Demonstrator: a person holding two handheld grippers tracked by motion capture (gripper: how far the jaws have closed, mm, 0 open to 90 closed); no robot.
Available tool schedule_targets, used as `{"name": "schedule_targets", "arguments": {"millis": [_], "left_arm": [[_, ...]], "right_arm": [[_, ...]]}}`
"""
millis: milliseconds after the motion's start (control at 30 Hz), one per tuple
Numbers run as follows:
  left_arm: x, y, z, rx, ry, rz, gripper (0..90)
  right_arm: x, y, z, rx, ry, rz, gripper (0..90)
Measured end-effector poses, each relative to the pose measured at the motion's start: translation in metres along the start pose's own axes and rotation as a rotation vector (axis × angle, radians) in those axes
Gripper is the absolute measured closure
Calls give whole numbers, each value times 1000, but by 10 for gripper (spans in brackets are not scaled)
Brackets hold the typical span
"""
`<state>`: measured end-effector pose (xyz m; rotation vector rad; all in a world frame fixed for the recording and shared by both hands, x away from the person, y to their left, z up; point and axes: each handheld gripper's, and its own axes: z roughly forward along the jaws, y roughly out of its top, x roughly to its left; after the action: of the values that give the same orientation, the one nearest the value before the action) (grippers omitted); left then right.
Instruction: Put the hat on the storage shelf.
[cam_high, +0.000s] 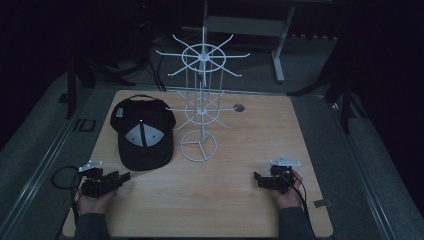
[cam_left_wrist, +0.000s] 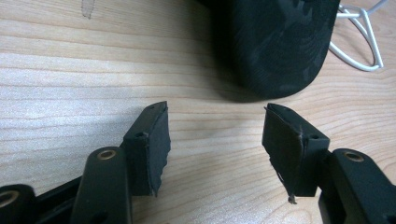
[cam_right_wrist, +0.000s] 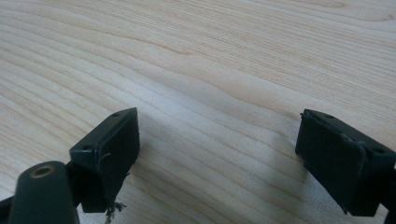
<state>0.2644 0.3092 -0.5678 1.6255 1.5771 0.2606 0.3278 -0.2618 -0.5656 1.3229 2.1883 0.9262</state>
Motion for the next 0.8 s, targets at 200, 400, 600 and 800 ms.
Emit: {"name": "schedule_targets", "arguments": {"millis": [200,400,600,800], "left_arm": [[-1,0,0,0,4,6,426],[-2,0,0,4,2,6,416],[-1,0,0,7,-4,-2,412],[-2,0,-2,2,-9,-11,425]], "right_arm": [[0,0,0,0,0,-1,133],[0,0,0,0,0,-1,133],[0,0,0,-1,1,-2,133],[0,0,0,0,1,-3,134]]}}
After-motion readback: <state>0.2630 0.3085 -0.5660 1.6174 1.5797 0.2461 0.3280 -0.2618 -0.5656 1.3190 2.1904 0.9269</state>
